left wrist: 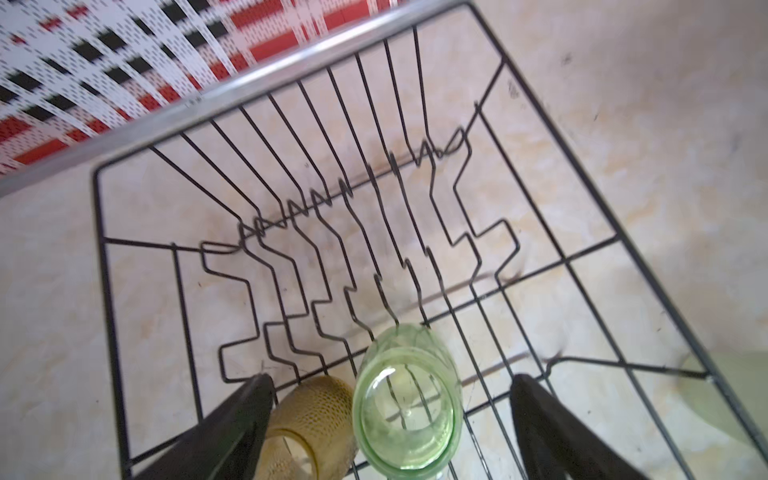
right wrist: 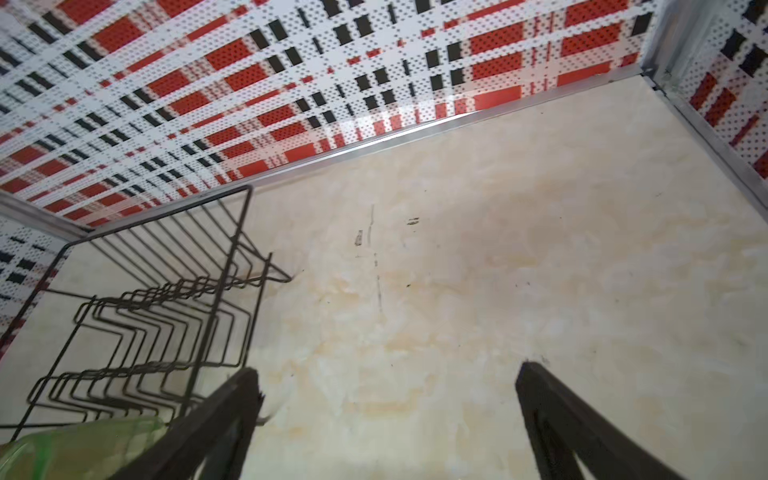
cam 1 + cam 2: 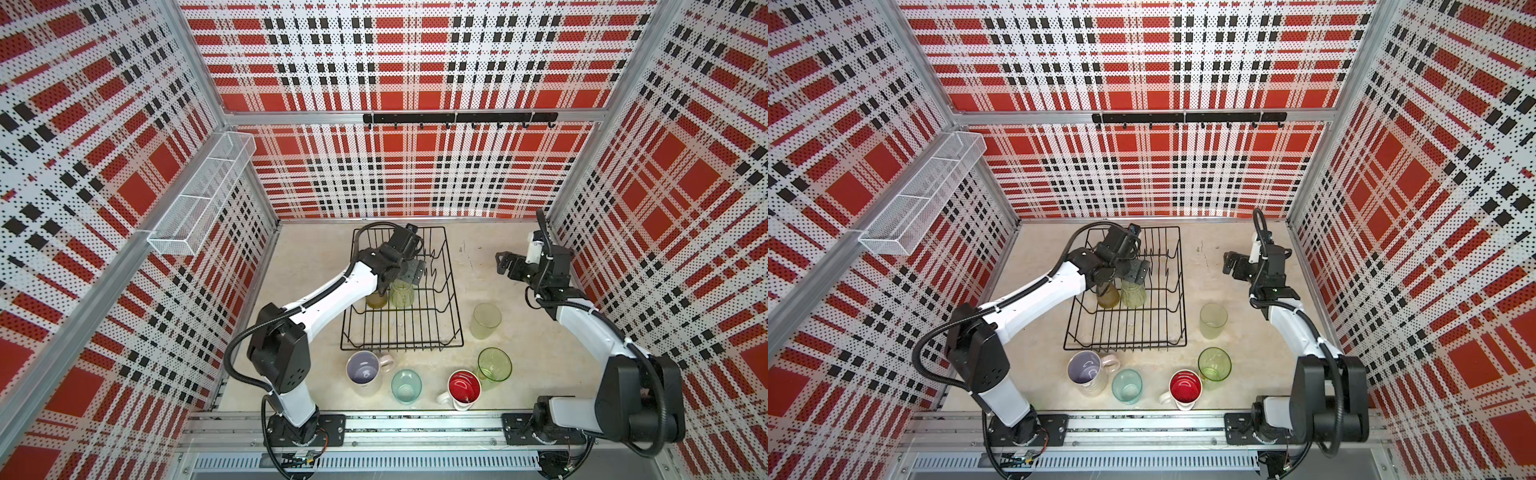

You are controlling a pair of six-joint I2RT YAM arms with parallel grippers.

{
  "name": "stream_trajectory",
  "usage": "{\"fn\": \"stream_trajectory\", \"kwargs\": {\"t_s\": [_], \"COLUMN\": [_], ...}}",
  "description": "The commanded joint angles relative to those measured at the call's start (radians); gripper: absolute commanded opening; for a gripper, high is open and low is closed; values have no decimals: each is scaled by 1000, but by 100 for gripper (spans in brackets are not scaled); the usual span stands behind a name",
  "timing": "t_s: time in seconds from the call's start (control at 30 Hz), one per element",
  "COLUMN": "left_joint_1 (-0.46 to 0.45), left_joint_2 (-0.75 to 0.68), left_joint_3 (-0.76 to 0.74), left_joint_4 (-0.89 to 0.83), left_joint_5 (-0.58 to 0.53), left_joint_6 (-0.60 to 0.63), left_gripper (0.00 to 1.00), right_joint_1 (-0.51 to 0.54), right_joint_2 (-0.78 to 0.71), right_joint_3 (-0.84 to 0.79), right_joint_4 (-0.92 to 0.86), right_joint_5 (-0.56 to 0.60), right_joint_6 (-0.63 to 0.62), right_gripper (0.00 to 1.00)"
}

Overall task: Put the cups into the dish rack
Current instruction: 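Lower the pale green glass into the rack with the left gripper and release, then withdraw the left gripper while the right gripper grasps a textured pale green glass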

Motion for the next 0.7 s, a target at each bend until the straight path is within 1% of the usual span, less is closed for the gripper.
{"fn": "stream_trajectory", "kwargs": {"t_s": [0.0, 0.1, 0.17, 0.23, 0.3, 0.37, 0.4, 0.43, 0.5, 0.53, 0.57, 0.6, 0.67], "left_joint_1": [45, 81, 109, 155, 203, 254, 283, 306, 362, 384, 402, 444, 481], "left_joint_2": [-82, -156, -210, -262, -302, -337, -352, -367, -393, -404, -416, -426, -440], "left_joint_3": [-36, -103, -153, -204, -246, -285, -307, -324, -352, -364, -379, -392, -409], "left_joint_4": [108, 183, 227, 265, 291, 308, 319, 327, 340, 348, 363, 375, 393], "left_joint_5": [-50, -59, -59, -26, 11, 42, 52, 64, 90, 98, 107, 122, 152], "left_joint_6": [-30, -39, -56, -88, -130, -159, -170, -178, -194, -196, -200, -200, -203], "left_gripper": [93, 95, 99, 98, 98, 98, 98, 98, 98, 98, 98, 98, 98], "right_joint_1": [-130, -247, -321, -368, -376, -374, -367, -349, -273, -237, -194, -161, -113], "right_joint_2": [58, 86, 86, 84, 91, 106, 111, 109, 94, 83, 72, 62, 39], "right_joint_3": [5, -12, -40, -52, -32, -12, 0, 11, 23, 22, 18, 7, -14], "right_joint_4": [39, 49, 71, 58, -1, -53, -85, -116, -181, -196, -212, -219, -228], "right_joint_5": [-85, -109, -121, -78, -25, -26, -22, 5, 127, 174, 200, 205, 183], "right_joint_6": [52, 94, 142, 180, 187, 194, 233, 234, 208, 168, 153, 149, 132], "right_gripper": [100, 100, 100, 100, 100, 100, 100, 100, 100, 100, 100, 100, 100]}}
